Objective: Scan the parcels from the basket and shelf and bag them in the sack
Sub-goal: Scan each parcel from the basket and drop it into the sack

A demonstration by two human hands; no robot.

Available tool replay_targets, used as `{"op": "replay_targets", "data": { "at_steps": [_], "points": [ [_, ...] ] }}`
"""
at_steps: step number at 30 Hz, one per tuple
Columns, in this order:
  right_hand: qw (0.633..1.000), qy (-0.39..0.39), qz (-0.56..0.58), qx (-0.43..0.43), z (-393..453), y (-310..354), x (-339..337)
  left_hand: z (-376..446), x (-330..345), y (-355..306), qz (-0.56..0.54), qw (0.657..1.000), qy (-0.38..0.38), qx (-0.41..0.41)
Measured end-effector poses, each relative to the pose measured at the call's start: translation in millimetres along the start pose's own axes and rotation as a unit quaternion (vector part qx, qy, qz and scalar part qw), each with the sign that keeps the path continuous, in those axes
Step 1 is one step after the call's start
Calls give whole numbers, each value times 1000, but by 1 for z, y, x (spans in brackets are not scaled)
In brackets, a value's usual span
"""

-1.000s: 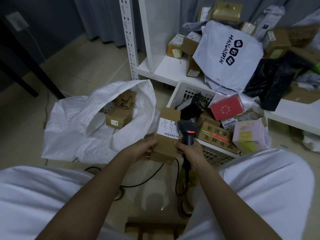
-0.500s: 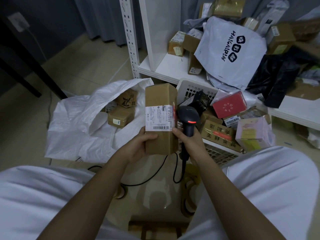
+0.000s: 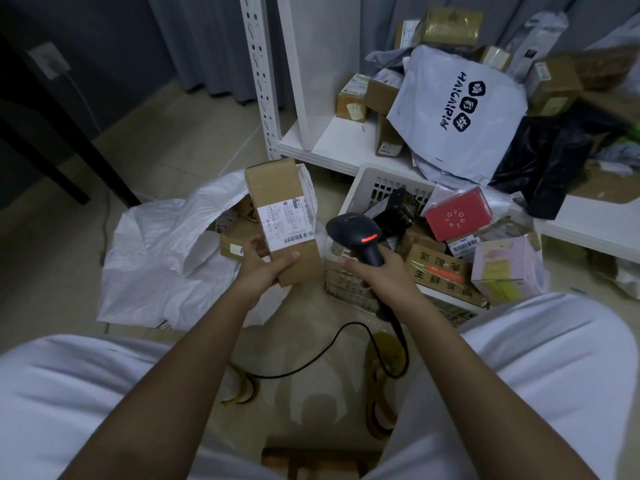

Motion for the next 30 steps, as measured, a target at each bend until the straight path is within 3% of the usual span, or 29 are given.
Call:
{"op": "replay_targets", "data": {
  "at_steps": [3, 7, 30],
  "points": [
    [998, 47, -25, 14, -10, 3, 2, 1, -5, -11, 41, 997, -37, 45],
    [995, 47, -31, 78, -15, 0, 5, 0, -6, -21, 76, 993, -53, 79],
    [990, 80, -24, 110, -6, -7, 21, 0, -18, -17, 78, 991, -81, 68]
  ]
}}
Point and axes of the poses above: each hand's wrist, its own z-axis towards the middle knuckle, its own x-axis out of the palm, y = z × x, the point moved 4 cm from there along z, towards the middle knuckle, and after that the axes turned 6 degrees about -z, right-handed, at the moved point
